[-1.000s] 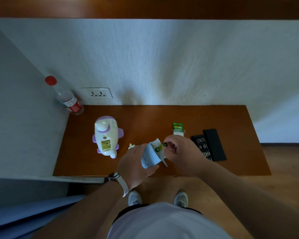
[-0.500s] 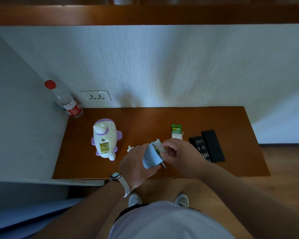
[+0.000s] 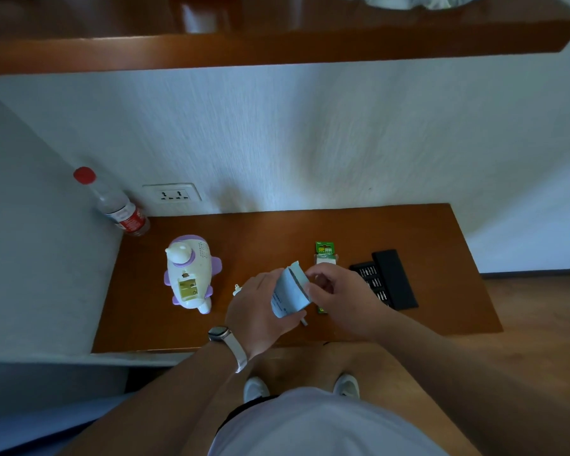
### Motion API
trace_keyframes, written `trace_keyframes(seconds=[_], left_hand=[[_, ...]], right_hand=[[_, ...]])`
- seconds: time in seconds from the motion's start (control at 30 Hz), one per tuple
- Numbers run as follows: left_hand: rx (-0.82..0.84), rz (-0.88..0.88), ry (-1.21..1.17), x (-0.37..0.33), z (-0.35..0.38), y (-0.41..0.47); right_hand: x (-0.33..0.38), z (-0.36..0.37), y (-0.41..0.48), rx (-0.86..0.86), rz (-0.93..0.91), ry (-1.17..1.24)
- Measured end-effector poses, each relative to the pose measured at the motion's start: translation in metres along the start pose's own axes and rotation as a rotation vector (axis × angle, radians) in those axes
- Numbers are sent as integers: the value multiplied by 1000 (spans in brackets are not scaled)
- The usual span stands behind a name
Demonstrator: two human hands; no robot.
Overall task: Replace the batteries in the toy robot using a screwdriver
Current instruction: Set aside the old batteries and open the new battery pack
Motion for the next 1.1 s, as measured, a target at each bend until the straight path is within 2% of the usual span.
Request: trace_keyframes(seconds=[0.2,0.47,0.73,0.9,0.97,1.1], left_hand=[[-11,34,-5,-11,6,6],[-2,24,23,-19,17,9],[-28,181,111,-38,19,10],[-55,182,116,-31,16,10],[-74,172,95,-25,14,10],[-48,108,52,-11,11,7]], right_hand=[[-1,-10,-6,-119,-19,-55],[-13,-18,-15,-181,14,-51],[-19,-19,-10,-247,90,163],[-9,-14,-9,-280,88,217],[-1,-12,-11,-259,43,163],[16,-4,-11,-234,-109,-106]])
Point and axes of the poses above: each hand's wrist, its own y-axis towards the middle knuckle, its own z-axis out of the palm, x = y × z, the point moved 8 cm from there along y, towards the middle knuckle, and after that the axes turned 13 degrees about -y, right-handed, at the moved point
